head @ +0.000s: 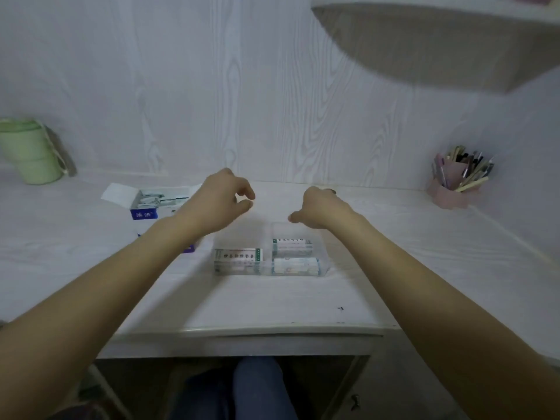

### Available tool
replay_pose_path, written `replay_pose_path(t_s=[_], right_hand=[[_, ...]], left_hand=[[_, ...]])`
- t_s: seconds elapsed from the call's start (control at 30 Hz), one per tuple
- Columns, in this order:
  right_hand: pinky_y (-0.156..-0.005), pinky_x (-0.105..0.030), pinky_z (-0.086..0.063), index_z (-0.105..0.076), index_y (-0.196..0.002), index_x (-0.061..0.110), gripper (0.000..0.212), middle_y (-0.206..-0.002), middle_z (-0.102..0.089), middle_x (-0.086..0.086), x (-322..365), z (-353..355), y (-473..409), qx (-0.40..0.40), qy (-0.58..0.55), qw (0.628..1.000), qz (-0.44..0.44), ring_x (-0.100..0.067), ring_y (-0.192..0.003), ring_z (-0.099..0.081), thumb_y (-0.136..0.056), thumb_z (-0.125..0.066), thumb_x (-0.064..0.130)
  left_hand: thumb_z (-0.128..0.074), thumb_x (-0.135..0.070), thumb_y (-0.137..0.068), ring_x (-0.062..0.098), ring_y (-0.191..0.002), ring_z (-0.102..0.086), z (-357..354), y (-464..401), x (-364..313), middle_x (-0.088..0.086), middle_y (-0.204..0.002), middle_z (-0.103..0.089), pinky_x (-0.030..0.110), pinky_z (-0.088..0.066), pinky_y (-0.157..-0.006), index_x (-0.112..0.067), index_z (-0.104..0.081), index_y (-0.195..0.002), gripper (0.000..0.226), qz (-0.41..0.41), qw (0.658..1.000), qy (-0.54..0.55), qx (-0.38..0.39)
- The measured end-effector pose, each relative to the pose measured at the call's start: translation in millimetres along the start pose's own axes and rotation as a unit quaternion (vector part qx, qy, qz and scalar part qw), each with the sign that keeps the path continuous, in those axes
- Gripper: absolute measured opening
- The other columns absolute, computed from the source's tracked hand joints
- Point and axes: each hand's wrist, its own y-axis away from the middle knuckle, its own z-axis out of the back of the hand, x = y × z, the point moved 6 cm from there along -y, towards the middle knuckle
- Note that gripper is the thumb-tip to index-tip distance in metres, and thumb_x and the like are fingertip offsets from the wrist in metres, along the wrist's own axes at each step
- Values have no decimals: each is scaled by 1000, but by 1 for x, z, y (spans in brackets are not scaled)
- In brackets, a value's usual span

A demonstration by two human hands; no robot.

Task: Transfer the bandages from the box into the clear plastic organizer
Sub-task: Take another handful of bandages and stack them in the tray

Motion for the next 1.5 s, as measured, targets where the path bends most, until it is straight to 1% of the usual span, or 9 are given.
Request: replay_pose_path(t_s=[0.07,0.17,0.33,0.43,0.6,0.77,0.93,1.23,1.5], right_hand=[[-56,-31,-40,-55,-71,3,30,-71,-55,-11,28,6,6,-14,-69,994,81,-25,-63,-53,-92,-59,24],[-84,-23,-42,-67,-111,4,27,-116,-65,-9,77,12,17,-63,-114,969,210,-21,-106,-59,-95,-53,21],[-99,-22,-32,-57,-126,11,30,-134,-51,-6,132,1,5,-81,-118,945,294,-19,-123,-47,-98,-48,17],[-90,-18,-31,-56,-127,12,31,-134,-52,-6,150,-9,-9,-63,-106,947,296,-19,-120,-49,-98,-48,18],[-82,-20,-39,-66,-114,12,24,-119,-63,-6,170,-24,-24,-16,-85,953,292,-17,-101,-59,-95,-53,19],[-74,-25,-42,-72,-99,15,17,-106,-64,0,176,-29,-25,-49,-66,958,275,-13,-84,-55,-92,-57,16],[-69,-31,-48,-72,-88,12,8,-96,-65,-4,186,-31,-17,-91,-5,965,248,-24,-89,-61,-84,-65,12],[-67,-34,-44,-68,-95,9,19,-103,-55,-9,183,-36,18,-156,53,944,286,-28,-90,-56,-89,-50,5],[-63,-32,-34,-64,-99,7,15,-100,-51,-9,186,-39,26,-195,110,935,277,-28,-91,-55,-88,-54,4]], left_hand=[[-58,-18,-91,14,-88,-55,16,8,15,1,-104,-50,20,-35,-78,-15,-59,-118,27,20,998,12,-53],[-61,-17,-88,15,-100,-53,40,21,47,4,-117,-57,23,-38,-81,-15,-40,-135,51,61,992,39,-103],[-79,-26,-74,22,-133,-38,49,27,105,5,-146,-40,30,-33,-103,-13,-25,-146,91,104,994,-4,38],[-84,-32,-67,20,-134,-36,46,28,129,3,-150,-35,27,-30,-105,-13,-25,-147,101,121,988,-1,100],[-86,-31,-64,15,-123,-50,44,30,141,4,-138,-50,19,-36,-96,-14,-35,-141,93,100,989,29,103],[-86,-25,-63,17,-117,-53,44,38,136,5,-129,-55,20,-38,-91,-14,-40,-131,83,62,996,34,57],[-85,-25,-62,16,-95,-54,44,56,131,-1,-109,-59,29,-44,-78,-23,-43,-112,65,37,999,19,6],[-80,-25,-70,14,-102,-43,41,79,114,-1,-112,-54,28,-37,-77,-20,-47,-120,60,-1,999,-38,-27],[-78,-21,-70,15,-104,-43,38,83,109,-1,-114,-54,26,-35,-76,-20,-46,-122,62,13,998,-50,-36]])
